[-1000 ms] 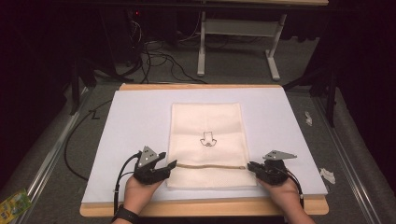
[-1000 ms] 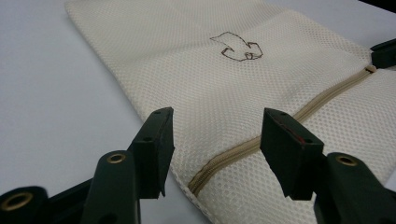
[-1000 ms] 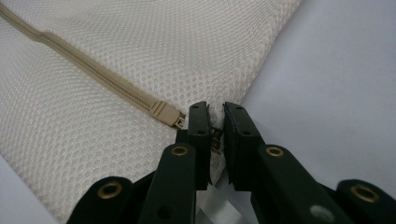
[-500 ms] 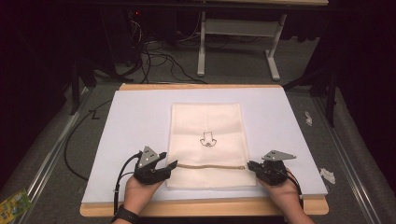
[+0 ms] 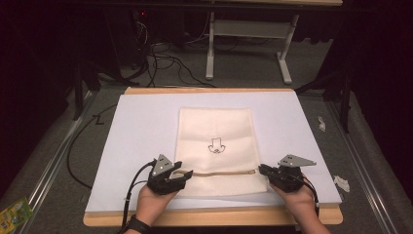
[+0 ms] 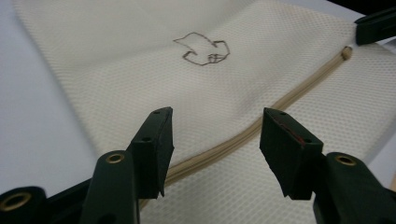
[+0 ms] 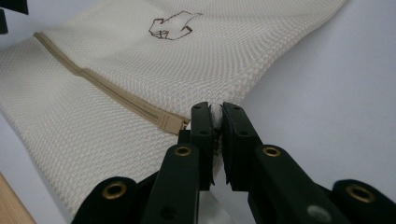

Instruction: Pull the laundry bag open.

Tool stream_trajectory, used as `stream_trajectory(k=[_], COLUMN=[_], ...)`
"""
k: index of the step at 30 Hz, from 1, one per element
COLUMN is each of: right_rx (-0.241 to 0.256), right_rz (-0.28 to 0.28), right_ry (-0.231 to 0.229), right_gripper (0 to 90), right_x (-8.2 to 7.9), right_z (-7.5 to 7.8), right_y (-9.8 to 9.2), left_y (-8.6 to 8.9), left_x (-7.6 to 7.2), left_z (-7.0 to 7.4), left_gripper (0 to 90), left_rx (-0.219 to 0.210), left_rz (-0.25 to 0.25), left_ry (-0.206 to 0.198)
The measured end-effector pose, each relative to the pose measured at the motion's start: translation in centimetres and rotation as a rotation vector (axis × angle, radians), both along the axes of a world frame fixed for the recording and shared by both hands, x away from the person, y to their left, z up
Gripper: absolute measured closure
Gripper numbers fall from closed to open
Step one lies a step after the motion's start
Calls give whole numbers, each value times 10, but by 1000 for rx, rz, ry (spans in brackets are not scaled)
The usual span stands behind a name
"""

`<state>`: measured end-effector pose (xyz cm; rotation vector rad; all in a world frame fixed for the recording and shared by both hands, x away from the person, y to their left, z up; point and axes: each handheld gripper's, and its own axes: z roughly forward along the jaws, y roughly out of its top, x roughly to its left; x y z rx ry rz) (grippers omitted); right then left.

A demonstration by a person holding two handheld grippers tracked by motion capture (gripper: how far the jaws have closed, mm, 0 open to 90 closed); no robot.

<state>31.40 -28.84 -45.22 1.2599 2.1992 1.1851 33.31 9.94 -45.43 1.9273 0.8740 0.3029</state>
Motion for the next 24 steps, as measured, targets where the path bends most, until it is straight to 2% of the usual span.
stream_trajectory(k=[1,2,3,4,8,9,10,12,14,15,16,17,18,24], right_rx=[4,4,3,3,12,15,15,21,22,24,24,22,22,25], right_rz=[5,5,12,12,20,22,22,23,23,25,25,28,28,26], right_ry=[-11,-11,-17,-17,-27,-28,-28,-32,-34,-36,-36,-37,-37,-36], right_gripper=[850,850,850,850,850,850,850,850,850,850,850,851,851,851], right_x=[0,0,1,1,3,4,4,3,3,3,3,3,3,3], right_z=[2,2,4,4,6,7,7,8,8,9,9,9,9,9], right_y=[0,0,0,0,-1,-1,-1,-1,-1,0,0,0,0,0], left_y=[-12,-12,-24,-24,-49,-61,-61,-72,-82,-91,-91,-101,-101,-132], left_x=[-1,-1,-3,-3,-8,-8,-8,-7,-6,-4,-4,-2,-2,0], left_z=[3,3,8,8,14,12,12,10,8,7,7,6,6,3], left_gripper=[453,460,464,466,491,500,506,513,531,538,544,550,555,591], left_rx=[-16,-16,-51,-51,-68,-67,-67,-45,-40,-31,-31,-29,-29,3], left_rz=[-30,-30,-54,-54,-103,-119,-119,-135,-148,-159,-159,-174,-174,-220], left_ry=[9,9,21,21,9,15,15,16,25,29,29,34,34,35])
